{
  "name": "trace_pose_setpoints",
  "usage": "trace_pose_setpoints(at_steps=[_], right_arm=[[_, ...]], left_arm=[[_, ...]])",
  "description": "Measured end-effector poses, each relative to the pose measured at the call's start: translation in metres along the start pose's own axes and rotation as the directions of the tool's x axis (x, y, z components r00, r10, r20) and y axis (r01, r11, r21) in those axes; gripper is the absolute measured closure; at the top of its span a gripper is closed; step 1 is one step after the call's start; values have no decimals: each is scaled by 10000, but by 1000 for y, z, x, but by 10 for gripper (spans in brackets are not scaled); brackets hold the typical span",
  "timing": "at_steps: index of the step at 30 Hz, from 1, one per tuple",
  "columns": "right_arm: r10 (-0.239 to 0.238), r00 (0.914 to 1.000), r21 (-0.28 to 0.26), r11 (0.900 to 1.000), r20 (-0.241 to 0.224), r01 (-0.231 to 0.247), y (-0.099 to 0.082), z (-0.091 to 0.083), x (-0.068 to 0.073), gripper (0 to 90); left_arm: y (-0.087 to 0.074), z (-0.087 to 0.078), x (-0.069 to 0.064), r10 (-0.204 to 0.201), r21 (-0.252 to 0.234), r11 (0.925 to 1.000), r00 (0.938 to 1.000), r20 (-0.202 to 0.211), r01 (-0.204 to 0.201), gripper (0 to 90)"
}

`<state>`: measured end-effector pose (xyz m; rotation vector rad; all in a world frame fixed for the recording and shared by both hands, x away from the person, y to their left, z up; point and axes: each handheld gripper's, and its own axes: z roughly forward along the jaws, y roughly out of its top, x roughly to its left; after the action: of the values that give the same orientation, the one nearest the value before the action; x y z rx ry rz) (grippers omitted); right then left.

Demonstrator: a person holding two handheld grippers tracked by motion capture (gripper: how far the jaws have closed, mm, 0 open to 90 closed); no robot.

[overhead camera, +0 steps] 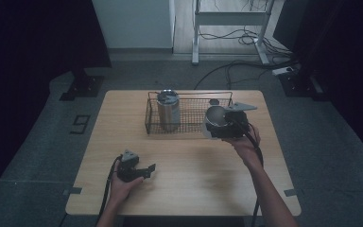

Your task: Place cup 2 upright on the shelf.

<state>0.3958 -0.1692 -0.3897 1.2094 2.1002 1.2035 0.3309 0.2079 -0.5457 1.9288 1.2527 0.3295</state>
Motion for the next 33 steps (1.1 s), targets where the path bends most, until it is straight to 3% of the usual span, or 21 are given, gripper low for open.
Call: trace_pose_setpoints(at_steps=[33], right_arm=[[-184,9998,-150,9997,-77,183,31,7,6,69]], left_arm=[[0,0,1,-80,54,10000,9999,76,80,152]])
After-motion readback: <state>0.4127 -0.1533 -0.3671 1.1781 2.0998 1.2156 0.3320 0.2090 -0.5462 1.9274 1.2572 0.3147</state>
